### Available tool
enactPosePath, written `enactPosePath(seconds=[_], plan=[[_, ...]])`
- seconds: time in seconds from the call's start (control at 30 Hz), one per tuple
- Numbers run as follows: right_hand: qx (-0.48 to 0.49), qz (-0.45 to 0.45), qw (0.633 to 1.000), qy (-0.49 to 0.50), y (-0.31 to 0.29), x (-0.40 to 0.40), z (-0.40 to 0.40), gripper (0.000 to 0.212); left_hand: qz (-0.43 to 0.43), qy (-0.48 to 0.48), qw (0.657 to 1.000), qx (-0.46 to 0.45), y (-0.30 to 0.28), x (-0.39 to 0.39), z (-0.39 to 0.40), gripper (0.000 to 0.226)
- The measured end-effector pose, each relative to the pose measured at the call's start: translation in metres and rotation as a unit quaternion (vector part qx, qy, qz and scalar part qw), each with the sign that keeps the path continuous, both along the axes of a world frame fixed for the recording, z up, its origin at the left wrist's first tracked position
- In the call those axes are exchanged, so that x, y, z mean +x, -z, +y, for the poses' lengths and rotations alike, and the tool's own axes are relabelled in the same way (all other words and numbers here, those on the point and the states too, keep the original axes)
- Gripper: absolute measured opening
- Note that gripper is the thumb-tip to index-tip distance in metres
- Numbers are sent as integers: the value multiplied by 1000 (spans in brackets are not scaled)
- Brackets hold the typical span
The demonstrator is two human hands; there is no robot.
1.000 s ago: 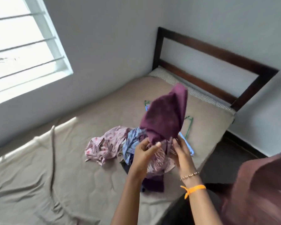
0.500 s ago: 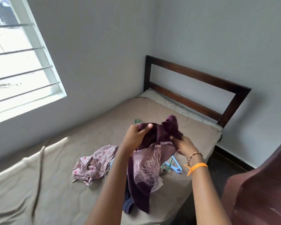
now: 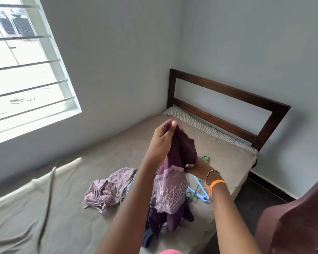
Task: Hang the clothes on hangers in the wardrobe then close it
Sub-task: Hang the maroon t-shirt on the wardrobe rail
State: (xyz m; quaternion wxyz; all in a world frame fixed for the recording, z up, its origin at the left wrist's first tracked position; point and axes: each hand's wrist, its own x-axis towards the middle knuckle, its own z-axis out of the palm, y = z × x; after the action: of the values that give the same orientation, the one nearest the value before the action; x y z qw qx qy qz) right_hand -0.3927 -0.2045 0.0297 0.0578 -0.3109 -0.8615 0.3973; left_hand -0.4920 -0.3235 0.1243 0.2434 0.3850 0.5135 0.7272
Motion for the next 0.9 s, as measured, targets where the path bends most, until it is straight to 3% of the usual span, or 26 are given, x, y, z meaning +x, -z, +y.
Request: enactPosePath(seconds=[0.1,0.2,0.27,0.33,0.4,0.47,0.53,0.6,0.67,0.73,0.83,0.9], plan=[[-84,21,996,29,18,4,-17,15,-56,14,997,50,-10,-4,-1,32],[-131,129,981,57,22,10,-20,33,-57,-75,995,8,-12,-13,-5,21],[-99,194,972,85,12,14,-17,32,52,-218,966,-129,-4,-22,-8,5],[-98,234,963,87,-3,16,-14,28,214,-275,903,-251,6,-27,-14,31],[-110,253,960,44,-20,12,-17,23,318,-163,897,-259,12,-28,-16,46],[-124,254,959,-1,-35,7,-24,18,319,8,903,-288,19,-23,-14,51],[-105,245,963,-28,-46,6,-27,19,324,71,886,-325,30,-16,-18,43],[-61,226,971,-46,-56,11,-29,12,293,61,897,-324,41,-19,-22,40],[-27,218,975,-46,-61,15,-28,14,267,56,910,-311,43,-26,-26,22],[1,189,982,-9,-57,19,-24,20,291,4,914,-282,36,-33,-30,17],[8,53,998,44,-35,22,-36,50,343,-27,914,-216,37,-34,-45,26],[-59,-42,995,70,-21,25,-40,48,358,-29,914,-187,44,-31,-50,24]])
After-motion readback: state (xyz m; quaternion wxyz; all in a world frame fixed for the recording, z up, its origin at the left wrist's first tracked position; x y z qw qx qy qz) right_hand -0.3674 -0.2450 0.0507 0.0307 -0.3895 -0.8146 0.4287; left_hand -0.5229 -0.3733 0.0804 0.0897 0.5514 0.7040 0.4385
